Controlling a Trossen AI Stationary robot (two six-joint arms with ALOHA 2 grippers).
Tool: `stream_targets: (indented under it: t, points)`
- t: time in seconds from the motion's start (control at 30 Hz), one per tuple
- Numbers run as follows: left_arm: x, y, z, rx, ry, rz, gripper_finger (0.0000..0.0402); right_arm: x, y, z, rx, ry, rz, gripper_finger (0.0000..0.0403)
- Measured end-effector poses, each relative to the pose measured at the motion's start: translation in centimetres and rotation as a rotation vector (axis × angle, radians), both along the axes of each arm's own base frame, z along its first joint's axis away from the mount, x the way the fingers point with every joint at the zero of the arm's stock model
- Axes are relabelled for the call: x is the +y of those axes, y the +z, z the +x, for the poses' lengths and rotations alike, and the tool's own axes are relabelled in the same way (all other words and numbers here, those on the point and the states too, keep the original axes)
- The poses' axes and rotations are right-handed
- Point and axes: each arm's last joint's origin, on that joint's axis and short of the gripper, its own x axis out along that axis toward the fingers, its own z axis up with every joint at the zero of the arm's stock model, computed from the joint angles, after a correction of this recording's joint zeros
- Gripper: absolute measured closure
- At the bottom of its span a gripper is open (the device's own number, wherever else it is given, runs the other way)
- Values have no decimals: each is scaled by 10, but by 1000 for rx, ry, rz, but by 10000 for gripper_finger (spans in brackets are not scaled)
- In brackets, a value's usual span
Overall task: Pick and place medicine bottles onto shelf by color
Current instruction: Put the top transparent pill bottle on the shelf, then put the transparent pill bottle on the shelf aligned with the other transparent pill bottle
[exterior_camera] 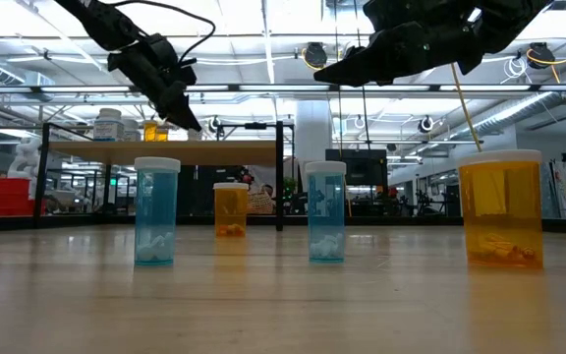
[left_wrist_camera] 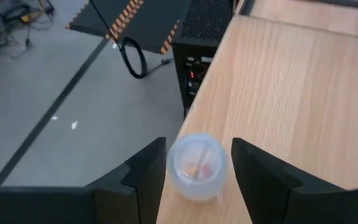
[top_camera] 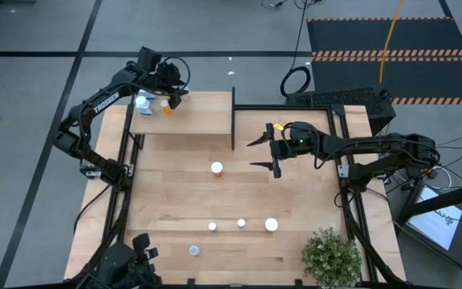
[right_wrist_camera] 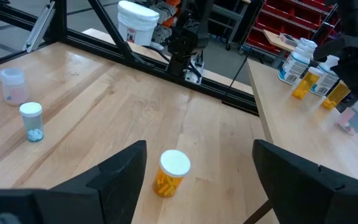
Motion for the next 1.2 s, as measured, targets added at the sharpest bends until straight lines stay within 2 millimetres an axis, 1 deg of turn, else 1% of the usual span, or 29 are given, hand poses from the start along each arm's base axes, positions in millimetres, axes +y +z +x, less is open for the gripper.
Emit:
stream_targets:
  t: [0.27,0.37,0.47,0.57,0.63,0.83,1.0,1.07,1.2]
  points:
    - [-15,24,-8,-34,58,54,217,0,0,0,0,1,-2,117]
    - [-27,39,-10,-78,73,69,217,0,0,0,-1,1,-2,117]
    - [-45,53,-8,-120,87,68,217,0,0,0,-2,1,-2,117]
    - [-72,65,-4,-118,83,71,217,0,0,0,-2,-2,5,117]
    - [-95,71,0,-109,48,61,217,0,0,0,0,-6,7,117]
    - [-167,83,15,-126,-146,-27,217,0,1,0,1,-23,76,117]
    - [-224,74,32,-117,-237,-1,218,8,1,2,9,-17,172,117]
    - [-244,67,36,-117,-265,5,218,13,1,3,16,-6,204,117]
    - [-283,48,44,-133,-343,-25,218,24,-3,4,56,-42,228,117]
